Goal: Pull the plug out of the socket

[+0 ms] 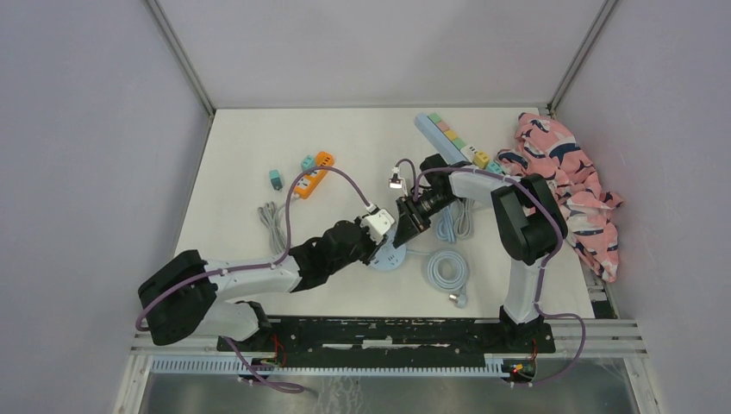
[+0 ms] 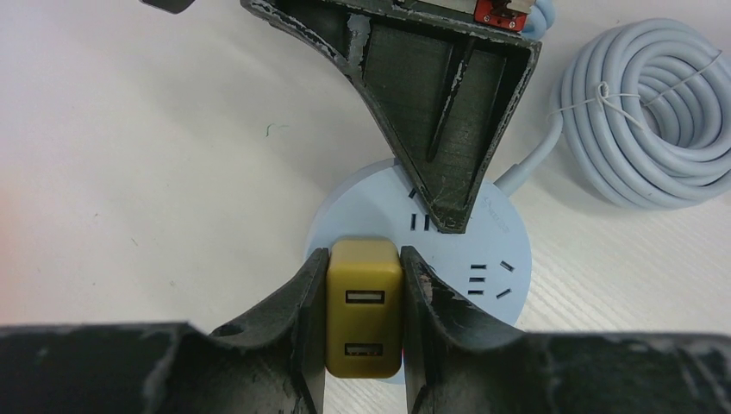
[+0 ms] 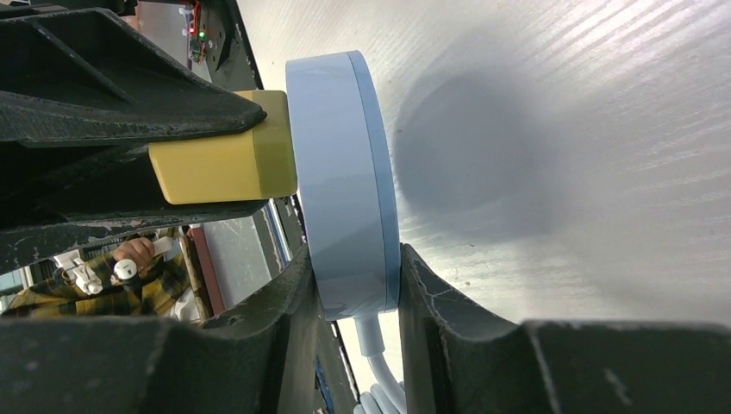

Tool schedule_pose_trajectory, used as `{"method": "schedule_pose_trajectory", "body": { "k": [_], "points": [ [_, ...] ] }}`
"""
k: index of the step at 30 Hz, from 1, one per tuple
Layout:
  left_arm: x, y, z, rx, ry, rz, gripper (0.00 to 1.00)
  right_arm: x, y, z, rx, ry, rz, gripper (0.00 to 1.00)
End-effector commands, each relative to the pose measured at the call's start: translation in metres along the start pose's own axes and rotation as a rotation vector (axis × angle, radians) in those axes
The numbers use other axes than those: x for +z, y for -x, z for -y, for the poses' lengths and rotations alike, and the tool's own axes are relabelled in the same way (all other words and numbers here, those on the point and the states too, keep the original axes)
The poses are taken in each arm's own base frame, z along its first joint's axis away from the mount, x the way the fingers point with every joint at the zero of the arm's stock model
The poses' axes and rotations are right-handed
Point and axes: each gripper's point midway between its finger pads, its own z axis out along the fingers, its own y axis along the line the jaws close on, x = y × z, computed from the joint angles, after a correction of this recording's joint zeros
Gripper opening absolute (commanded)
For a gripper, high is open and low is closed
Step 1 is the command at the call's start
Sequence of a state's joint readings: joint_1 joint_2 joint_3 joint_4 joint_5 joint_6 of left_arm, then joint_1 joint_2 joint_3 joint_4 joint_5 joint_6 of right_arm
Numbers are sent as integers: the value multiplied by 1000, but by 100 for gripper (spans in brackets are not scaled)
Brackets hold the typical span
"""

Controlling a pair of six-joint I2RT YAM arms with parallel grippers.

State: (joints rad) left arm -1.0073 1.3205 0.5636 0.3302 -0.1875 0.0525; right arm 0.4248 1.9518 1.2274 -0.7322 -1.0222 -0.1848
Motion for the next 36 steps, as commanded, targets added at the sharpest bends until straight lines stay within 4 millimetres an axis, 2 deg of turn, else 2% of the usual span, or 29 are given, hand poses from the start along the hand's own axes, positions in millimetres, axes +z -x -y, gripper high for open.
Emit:
{"method": "schedule_pose_trajectory", "body": {
  "k": [1,4,8,14,18,23,30,32,35,36],
  "points": [
    [-12,5,-13,-31,60,49,3,-5,16,-24,0,80,31,0],
    [-19,2,-15,-37,63,70,3,-4,15,-23,4,79,29,0],
    [-19,18,-5,-50,8,110,3,-3,14,-21,9,68,24,0],
    [10,45,1,-54,-8,38,3,-4,13,-15,1,23,19,0],
    [20,42,-3,-34,26,-33,3,-5,14,-15,-4,15,20,0],
    [6,31,-20,-76,82,-13,3,-7,13,-11,-17,-21,16,0],
    [-26,51,7,-178,-130,254,3,-8,14,-14,-21,-12,19,0],
    [-27,46,1,-173,-96,256,3,-8,14,-14,-26,-13,18,0],
    [-18,44,-4,-138,-46,193,3,-7,13,-12,-22,-16,15,0],
    [-13,52,-4,-125,-32,177,3,-7,13,-12,-22,-17,14,0]
  ]
}}
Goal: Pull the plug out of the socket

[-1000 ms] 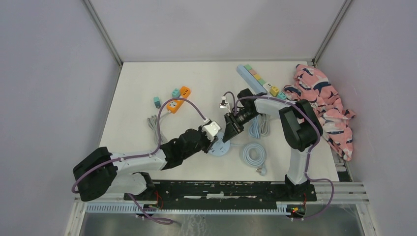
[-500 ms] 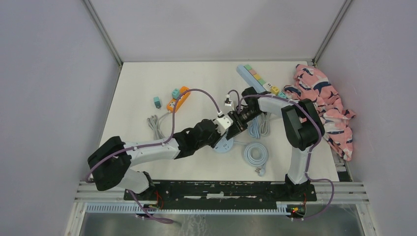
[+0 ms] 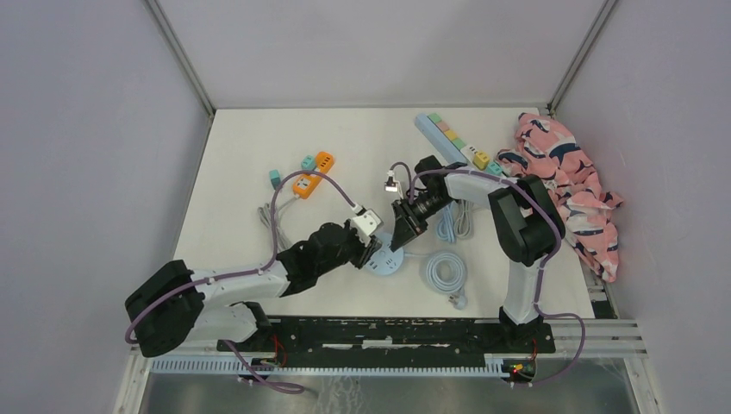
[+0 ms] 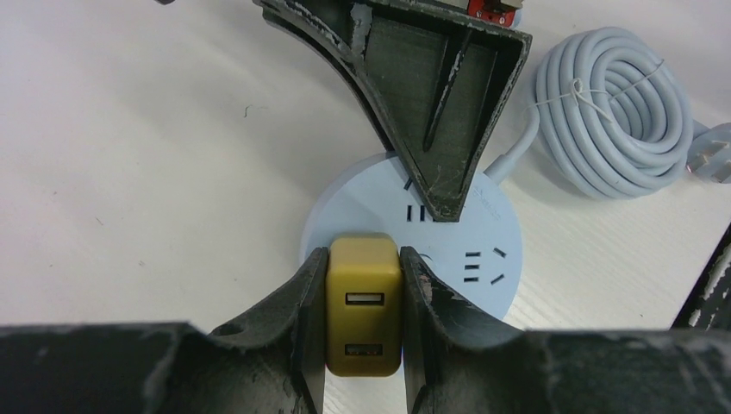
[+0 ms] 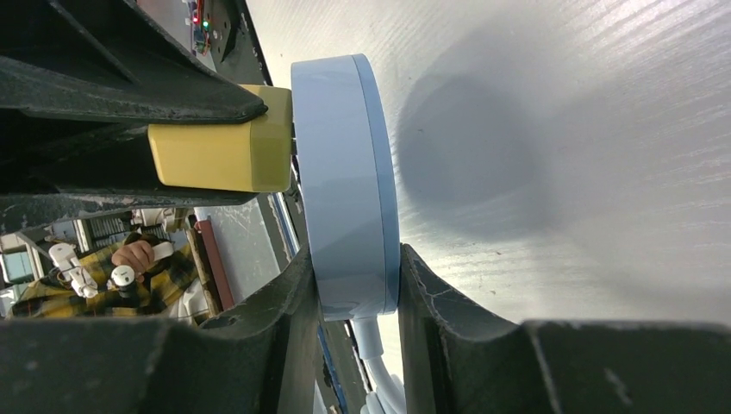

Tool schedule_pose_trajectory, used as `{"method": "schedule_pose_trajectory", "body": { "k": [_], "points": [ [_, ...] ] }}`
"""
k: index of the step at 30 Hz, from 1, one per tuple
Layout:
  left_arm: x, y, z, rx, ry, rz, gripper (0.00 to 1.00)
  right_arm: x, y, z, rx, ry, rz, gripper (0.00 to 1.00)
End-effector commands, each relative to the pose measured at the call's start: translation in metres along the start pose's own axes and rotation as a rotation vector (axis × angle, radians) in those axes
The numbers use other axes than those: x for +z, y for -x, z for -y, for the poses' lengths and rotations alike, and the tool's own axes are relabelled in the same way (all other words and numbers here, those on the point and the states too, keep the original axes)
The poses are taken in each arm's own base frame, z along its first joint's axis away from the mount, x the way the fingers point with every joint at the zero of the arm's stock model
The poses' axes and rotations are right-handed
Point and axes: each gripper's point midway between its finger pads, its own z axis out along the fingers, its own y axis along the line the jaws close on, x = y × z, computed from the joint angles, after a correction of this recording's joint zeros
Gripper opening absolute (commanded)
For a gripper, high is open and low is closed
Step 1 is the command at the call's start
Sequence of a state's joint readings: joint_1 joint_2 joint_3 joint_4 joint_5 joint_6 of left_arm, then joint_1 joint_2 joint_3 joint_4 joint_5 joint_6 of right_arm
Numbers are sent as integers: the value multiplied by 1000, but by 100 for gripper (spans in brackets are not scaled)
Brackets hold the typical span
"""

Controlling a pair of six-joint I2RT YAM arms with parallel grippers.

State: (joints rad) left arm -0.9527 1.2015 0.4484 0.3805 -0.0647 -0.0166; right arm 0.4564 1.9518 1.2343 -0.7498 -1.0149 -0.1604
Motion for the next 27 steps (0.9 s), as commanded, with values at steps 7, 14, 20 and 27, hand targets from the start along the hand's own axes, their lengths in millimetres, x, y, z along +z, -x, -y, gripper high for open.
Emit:
{"method": "schedule_pose_trajectory", "body": {
  "k": [7,14,20,27],
  "points": [
    [33,48,-16,10,179,-72,3,-16,16,-2,-48,-41,45,0],
    [14,61,-6,-47,99,27,3,-14,15,0,-38,-41,36,0],
    [-7,68,2,-93,-8,205,3,-14,16,-5,-40,-20,41,0],
    [2,69,1,-85,2,136,3,-14,16,-3,-34,-22,37,0]
  ]
}}
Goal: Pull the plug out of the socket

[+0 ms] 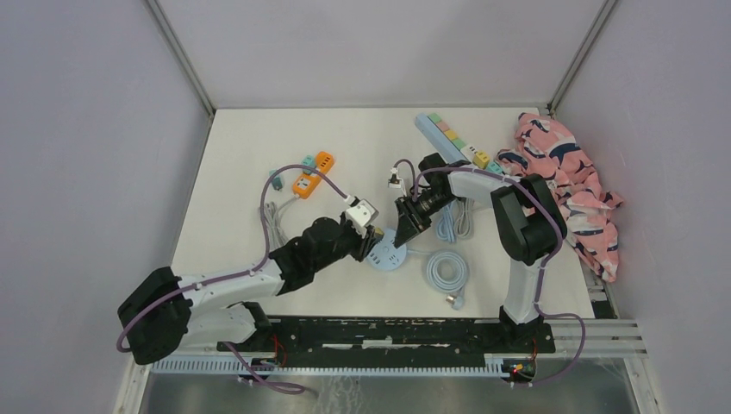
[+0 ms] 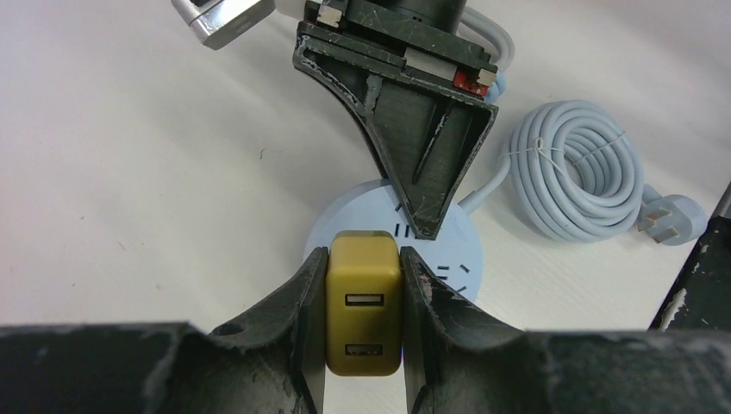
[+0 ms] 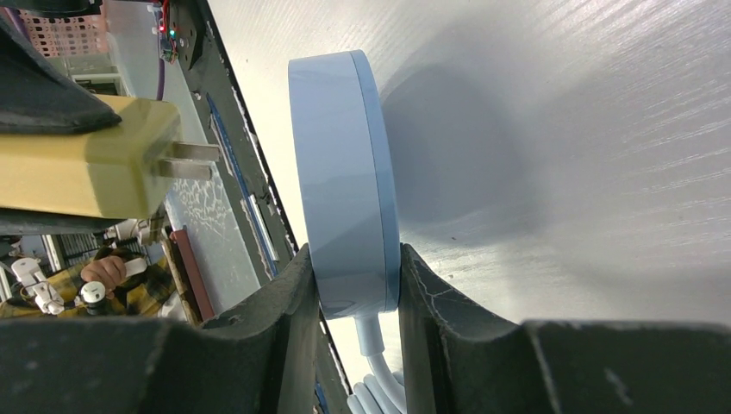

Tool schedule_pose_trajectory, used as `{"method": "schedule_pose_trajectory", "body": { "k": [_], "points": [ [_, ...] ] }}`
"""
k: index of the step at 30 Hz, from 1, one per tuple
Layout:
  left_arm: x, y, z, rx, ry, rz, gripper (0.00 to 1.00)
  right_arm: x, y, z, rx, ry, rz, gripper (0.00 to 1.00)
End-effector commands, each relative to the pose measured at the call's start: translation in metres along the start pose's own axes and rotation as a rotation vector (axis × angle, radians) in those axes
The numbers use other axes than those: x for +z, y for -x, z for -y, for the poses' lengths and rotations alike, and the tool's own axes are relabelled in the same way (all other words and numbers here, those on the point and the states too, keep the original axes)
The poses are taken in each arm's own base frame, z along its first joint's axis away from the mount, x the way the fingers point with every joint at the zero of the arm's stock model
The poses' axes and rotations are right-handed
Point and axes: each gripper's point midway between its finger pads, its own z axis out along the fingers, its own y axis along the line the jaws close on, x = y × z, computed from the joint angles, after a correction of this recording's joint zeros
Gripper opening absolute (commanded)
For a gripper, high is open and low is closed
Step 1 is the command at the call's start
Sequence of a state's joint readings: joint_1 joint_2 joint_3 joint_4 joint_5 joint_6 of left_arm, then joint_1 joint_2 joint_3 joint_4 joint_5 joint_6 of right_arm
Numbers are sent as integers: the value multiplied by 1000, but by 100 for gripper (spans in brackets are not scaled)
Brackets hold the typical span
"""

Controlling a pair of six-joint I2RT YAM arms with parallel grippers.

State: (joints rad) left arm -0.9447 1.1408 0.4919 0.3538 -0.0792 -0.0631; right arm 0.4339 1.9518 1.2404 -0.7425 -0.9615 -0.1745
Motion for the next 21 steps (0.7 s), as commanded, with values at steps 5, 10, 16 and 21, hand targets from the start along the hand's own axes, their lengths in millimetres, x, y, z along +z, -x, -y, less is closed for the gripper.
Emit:
{"method": "schedule_pose_trajectory", "body": {
  "k": [5,10,16,21],
  "points": [
    [21,36,6,-46,1,4,3,-8,12,-15,-22,24,24,0],
    [6,33,-36,-168,161,46,3,-12,13,-18,-40,38,20,0],
    [-30,9,-141,-562,393,174,3,-15,11,-26,-68,67,4,0],
    [-64,-2,-220,-847,564,372,3,-15,10,-27,-68,76,0,0]
  ]
}}
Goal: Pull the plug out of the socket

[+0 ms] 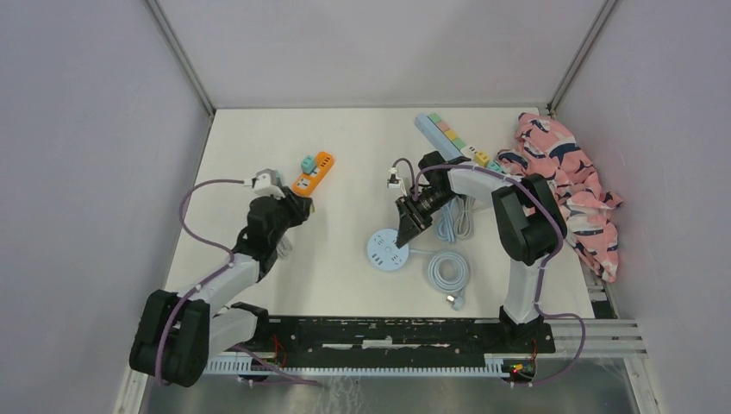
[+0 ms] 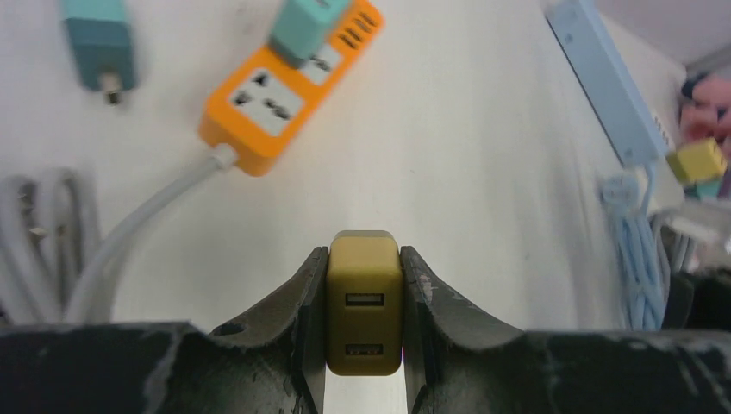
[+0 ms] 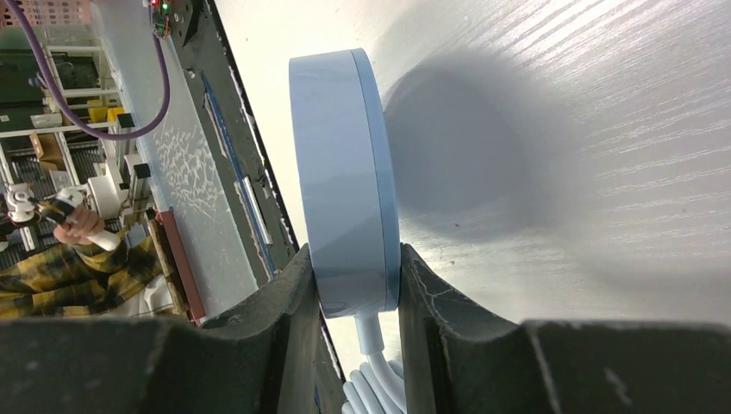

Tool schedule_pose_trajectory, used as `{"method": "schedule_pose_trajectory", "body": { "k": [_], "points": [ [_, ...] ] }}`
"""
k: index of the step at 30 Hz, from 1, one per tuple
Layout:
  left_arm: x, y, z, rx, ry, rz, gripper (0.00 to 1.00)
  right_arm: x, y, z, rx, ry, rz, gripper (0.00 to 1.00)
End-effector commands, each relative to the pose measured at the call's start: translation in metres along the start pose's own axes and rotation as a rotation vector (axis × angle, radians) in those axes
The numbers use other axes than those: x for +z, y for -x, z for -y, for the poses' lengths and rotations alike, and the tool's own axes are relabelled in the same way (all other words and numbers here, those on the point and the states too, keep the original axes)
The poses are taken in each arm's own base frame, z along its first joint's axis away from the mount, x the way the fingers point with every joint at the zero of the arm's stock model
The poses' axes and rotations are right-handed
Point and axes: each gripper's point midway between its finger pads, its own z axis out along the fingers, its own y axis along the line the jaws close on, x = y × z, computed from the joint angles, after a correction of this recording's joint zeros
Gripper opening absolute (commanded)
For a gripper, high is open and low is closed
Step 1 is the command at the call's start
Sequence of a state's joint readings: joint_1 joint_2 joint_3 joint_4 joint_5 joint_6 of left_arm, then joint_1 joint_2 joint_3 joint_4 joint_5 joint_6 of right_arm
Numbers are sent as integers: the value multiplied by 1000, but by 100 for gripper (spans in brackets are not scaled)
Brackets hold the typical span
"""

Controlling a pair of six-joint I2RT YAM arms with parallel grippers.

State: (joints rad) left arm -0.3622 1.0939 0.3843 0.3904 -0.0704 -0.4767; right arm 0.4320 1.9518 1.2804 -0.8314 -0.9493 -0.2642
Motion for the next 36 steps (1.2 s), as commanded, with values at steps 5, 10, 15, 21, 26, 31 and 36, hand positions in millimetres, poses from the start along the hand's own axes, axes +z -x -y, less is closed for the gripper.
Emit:
{"method": "schedule_pose_trajectory", "body": {
  "k": [5,10,15,21,26,31,36],
  "points": [
    [27,64,-78,-508,155,228,3,-8,12,-24,-18,89,29,0],
    [58,58,-115,-563,304,166,11,-9,12,-25,-22,92,24,0],
    [77,49,-136,-576,396,121,28,-9,12,-26,-23,95,22,0],
    [78,36,-157,-595,544,61,50,-10,12,-27,-25,99,20,1],
    [76,42,-153,-585,540,41,68,-11,12,-28,-32,102,18,1],
    [66,61,-138,-573,488,69,90,-13,12,-32,-48,110,19,1],
    [44,85,-107,-504,335,120,99,-16,12,-39,-69,132,17,1]
  ]
}}
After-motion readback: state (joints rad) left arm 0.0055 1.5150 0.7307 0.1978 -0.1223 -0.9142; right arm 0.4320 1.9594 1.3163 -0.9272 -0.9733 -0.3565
